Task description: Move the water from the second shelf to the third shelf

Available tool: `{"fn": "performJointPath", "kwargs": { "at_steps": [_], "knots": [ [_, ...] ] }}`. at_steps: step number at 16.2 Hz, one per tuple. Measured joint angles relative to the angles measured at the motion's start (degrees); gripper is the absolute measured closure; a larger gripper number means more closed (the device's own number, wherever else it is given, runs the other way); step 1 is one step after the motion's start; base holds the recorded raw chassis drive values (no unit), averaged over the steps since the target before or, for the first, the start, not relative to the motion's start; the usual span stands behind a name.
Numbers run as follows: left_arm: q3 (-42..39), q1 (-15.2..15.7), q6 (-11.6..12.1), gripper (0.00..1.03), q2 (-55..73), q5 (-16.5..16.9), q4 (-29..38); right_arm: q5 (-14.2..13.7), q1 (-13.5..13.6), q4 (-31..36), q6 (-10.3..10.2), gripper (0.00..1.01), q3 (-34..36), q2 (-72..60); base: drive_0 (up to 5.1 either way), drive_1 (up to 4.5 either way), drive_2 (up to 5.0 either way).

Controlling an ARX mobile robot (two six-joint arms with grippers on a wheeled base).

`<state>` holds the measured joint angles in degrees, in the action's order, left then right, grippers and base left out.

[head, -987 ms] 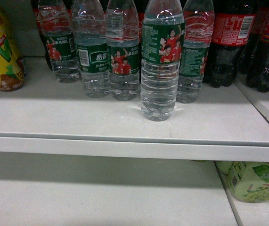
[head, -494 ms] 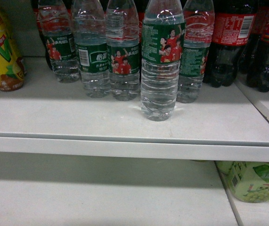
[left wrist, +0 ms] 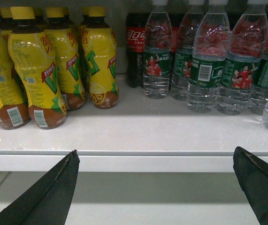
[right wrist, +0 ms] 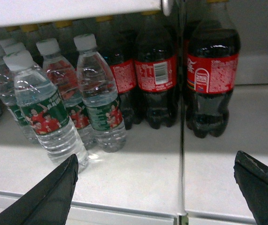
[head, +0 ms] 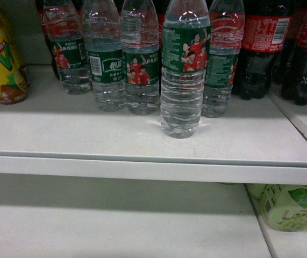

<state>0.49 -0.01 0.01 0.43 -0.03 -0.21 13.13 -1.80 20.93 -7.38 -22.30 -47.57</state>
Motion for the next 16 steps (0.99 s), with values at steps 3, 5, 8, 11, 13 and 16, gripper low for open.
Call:
{"fn": "performJointPath", "kwargs": {
  "at_steps": [3,5,8,11,13,16],
  "knots": [
    [0.00,0.00,-0.02,0.05,0.00,-0.02,0.02,-3.15,6.95,6.23,1.31,0.03,-2.58,-10.23,0.0,0.00,0.0],
    [0.00,0.00,-0.02,0.05,0.00,-0.02,0.02,-6.19,12.72,11.74,2.40,0.03,-2.56,-16.72,0.0,0.00,0.0],
    [0.00,0.00,-0.02,0.05,0.00,-0.02,0.02,-6.67,19.45,16.41,3.45,0.03,-2.78,-25.38,0.0,0.00,0.0],
    [0.00,0.00,-0.02,0.05,0.00,-0.02,0.02,-6.67,23.12,17.88,4.39,0.03,-6.10,-30.67,0.0,0.00,0.0],
    [0.00,0.00,-0.02,0.05,0.00,-0.02,0.02,-5.77,25.31,18.86,4.42,0.03,-7.63,-33.09,0.0,0.00,0.0],
    [0.00,0.00,-0.02,0.05,0.00,-0.02,0.02,-5.70,29.31,19.96,4.46,0.03,-10.91,-37.11,0.0,0.00,0.0]
  ]
}}
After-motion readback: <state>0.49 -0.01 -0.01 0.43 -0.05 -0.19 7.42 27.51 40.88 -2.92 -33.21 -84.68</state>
